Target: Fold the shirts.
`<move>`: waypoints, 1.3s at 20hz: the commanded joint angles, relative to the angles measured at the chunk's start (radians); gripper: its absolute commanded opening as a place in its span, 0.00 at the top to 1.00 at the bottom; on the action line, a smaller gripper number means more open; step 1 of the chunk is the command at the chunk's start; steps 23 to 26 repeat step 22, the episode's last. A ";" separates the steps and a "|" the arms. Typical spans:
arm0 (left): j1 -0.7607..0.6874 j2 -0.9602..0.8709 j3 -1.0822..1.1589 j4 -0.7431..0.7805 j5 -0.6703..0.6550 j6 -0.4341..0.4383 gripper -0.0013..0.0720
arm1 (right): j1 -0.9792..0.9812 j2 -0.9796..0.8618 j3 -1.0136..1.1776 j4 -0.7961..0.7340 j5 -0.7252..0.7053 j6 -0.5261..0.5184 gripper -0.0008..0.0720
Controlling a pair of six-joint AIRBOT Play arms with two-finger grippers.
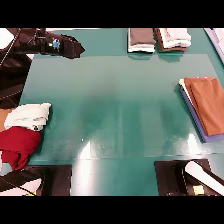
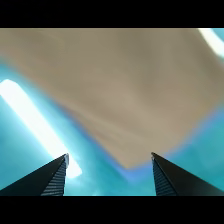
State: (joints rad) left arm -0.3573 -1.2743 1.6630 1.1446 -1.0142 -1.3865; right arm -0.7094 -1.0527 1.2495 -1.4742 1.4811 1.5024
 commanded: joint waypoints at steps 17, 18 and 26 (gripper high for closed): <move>0.000 0.000 0.000 0.002 0.057 0.000 0.94 | 0.928 0.142 -0.009 0.243 -0.330 -0.001 0.96; 0.000 0.000 0.000 0.002 0.058 0.000 0.94 | 0.937 0.142 -0.009 0.243 -0.330 -0.001 0.96; 0.000 0.000 0.000 0.002 0.057 0.000 0.94 | 0.942 0.142 -0.009 0.244 -0.330 -0.001 0.96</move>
